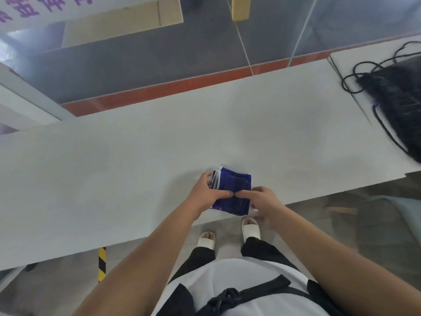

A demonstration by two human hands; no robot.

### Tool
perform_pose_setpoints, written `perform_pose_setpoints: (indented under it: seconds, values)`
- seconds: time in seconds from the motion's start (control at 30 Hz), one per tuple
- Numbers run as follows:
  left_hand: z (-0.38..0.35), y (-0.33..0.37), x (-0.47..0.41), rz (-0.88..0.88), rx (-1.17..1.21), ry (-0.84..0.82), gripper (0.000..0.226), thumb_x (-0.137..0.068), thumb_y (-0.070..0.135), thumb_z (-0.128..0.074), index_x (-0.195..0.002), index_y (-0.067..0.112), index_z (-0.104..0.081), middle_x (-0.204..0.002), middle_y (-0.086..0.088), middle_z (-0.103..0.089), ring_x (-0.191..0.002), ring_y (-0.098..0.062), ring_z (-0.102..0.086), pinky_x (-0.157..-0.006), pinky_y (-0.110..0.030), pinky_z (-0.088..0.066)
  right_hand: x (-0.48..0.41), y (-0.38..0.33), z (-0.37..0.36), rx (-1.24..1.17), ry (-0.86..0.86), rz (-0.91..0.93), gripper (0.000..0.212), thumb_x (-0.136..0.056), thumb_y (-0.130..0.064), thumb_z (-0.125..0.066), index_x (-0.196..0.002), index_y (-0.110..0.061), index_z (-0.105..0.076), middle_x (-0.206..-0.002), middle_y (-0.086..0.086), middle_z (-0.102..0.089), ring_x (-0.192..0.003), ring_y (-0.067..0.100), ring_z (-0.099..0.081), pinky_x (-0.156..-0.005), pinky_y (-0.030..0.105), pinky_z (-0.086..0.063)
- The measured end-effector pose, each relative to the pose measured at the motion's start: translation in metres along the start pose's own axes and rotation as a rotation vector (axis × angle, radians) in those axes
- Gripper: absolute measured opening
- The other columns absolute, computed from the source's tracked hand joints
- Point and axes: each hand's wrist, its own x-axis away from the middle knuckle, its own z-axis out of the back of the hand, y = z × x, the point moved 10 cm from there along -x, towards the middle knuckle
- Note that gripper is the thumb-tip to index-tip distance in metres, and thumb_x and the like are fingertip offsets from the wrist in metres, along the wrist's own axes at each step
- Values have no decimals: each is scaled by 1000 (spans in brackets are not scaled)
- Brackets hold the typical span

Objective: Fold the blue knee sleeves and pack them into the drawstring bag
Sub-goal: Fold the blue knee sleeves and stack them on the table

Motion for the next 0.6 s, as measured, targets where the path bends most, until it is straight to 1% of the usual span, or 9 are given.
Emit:
perform_pose_setpoints:
  seconds: [0.07, 0.13, 0.2, 0.27, 0.33, 0.4, 0.47, 0.53, 0.6]
  values:
    - [-11, 0, 0, -5, -32, -63, 89, -75, 15, -86, -146, 21, -33, -121, 4, -56, -93, -3, -58, -62, -20, -53, 7, 11, 6, -58, 41, 5, 59, -76, -27, -83, -122, -13, -50, -109, 7, -63, -95, 24, -61, -96, 53, -53]
    - [-21, 1, 0, -16, -79, -124, 88, -75, 15, -86, -146, 21, -34, -121, 5, -56, -94, -5, -59, -66, -23, -55, 13, 26, 11, -139, 68, -10, 62, -74, -28, -84, -123, -14, -51, -108, 7, -64, -96, 25, -63, -93, 51, -55]
    - [-31, 4, 1, -29, -137, -184, 89, -73, 17, -87, -145, 22, -35, -129, 2, -57, -101, -12, -60, -70, -27, -57, 20, 41, 14, -223, 83, -14, 62, -73, -29, -84, -123, -16, -51, -111, 7, -65, -98, 26, -64, -84, 44, -55]
    - [-39, 7, 2, -46, -192, -237, 90, -73, 18, -88, -145, 23, -35, -133, 0, -56, -108, -17, -60, -69, -27, -58, 27, 52, 11, -371, 69, -1, 62, -75, -25, -84, -126, -15, -50, -116, 9, -66, -103, 29, -66, -77, 42, -56]
    - [-48, 6, 2, -55, -218, -278, 89, -73, 18, -88, -145, 23, -36, -134, 0, -56, -109, -18, -60, -65, -24, -56, 30, 59, 11, -474, 73, 39, 64, -76, -22, -84, -128, -12, -50, -118, 11, -68, -104, 30, -69, -78, 43, -60]
    - [-56, 5, 1, -66, -241, -312, 87, -74, 20, -87, -144, 24, -36, -133, 0, -55, -110, -20, -59, -66, -24, -57, 35, 64, 15, -475, 94, 72, 68, -71, -30, -87, -127, -12, -53, -116, 9, -70, -102, 29, -70, -88, 44, -59]
    - [-65, 3, 2, -61, -249, -356, 83, -75, 22, -86, -142, 25, -37, -131, -1, -54, -110, -22, -60, -69, -27, -58, 41, 71, 17, -470, 85, 62, 75, -60, -40, -90, -123, -12, -60, -112, 7, -75, -101, 28, -72, -94, 46, -57]
    - [-76, -2, 6, -40, -231, -407, 81, -76, 22, -86, -141, 24, -37, -129, -3, -56, -108, -23, -62, -70, -30, -59, 47, 78, 23, -486, 85, 63, 72, -59, -38, -91, -120, -10, -65, -107, 8, -77, -97, 29, -74, -93, 45, -58]
    - [-87, -6, 11, -30, -196, -451, 82, -75, 21, -86, -140, 23, -36, -126, -4, -58, -106, -24, -65, -68, -30, -59, 57, 81, 34, -519, 116, 73, 60, -68, -30, -89, -119, -8, -66, -105, 11, -77, -93, 30, -75, -84, 41, -62]
